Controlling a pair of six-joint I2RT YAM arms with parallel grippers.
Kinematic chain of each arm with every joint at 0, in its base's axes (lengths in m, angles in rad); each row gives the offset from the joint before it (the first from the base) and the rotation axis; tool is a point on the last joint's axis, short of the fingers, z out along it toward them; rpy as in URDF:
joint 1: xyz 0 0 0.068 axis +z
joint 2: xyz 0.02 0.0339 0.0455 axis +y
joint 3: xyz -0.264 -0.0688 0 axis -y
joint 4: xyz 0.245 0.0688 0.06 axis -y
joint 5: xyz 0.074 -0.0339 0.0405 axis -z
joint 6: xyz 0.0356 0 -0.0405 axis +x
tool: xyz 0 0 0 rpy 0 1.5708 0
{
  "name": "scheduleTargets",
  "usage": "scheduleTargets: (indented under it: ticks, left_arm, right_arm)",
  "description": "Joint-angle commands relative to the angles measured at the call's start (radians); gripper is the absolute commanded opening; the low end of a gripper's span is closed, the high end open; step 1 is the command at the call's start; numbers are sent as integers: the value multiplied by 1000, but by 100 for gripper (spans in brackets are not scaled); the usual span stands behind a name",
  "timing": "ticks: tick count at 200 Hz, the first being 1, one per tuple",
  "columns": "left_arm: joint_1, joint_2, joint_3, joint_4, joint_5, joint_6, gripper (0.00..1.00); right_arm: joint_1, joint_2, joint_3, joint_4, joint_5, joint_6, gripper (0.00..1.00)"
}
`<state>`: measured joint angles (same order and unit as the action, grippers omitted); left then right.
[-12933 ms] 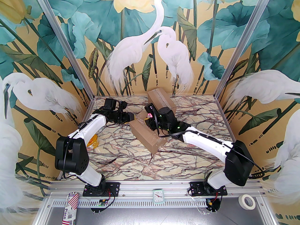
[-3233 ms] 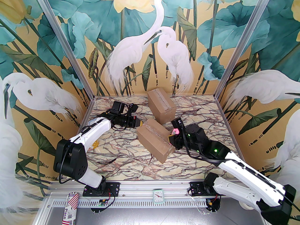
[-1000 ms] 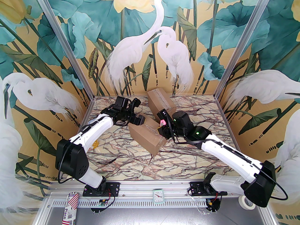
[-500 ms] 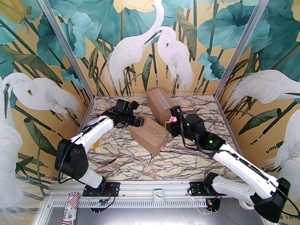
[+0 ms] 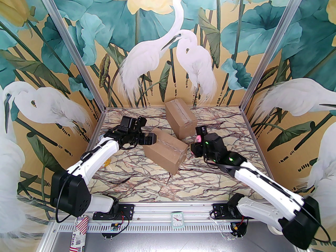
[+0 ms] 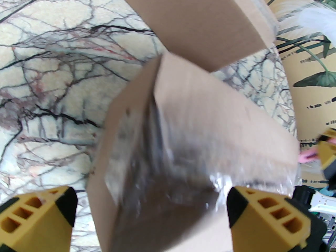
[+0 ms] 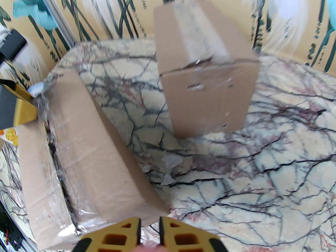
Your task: Unpack the express box
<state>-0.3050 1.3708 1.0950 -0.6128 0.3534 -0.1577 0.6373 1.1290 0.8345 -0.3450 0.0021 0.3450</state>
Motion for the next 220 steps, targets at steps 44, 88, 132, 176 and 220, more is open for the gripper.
scheduleTargets:
  ticks: [44,88,132,176,220]
  left_arm:
    - [-83,-278,-93,56,-130,297,99]
    - [-189,-357,-129,57,-71,811,100]
    - [-290,-309,-144,107,-53,1144,100]
    - [-360,-187,-112,153,-71,1272,100]
    - [-384,-89,-70,196,-49,1267,100]
  right_arm:
    - [-55,174,154,145,-43,48,0]
    - [-135,178,150,156,-84,296,0]
    - [-143,34,-35,276,-76,658,0]
    - [-126,-13,-124,358,-30,795,0]
    - [-108,-37,-154,405,17,801,0]
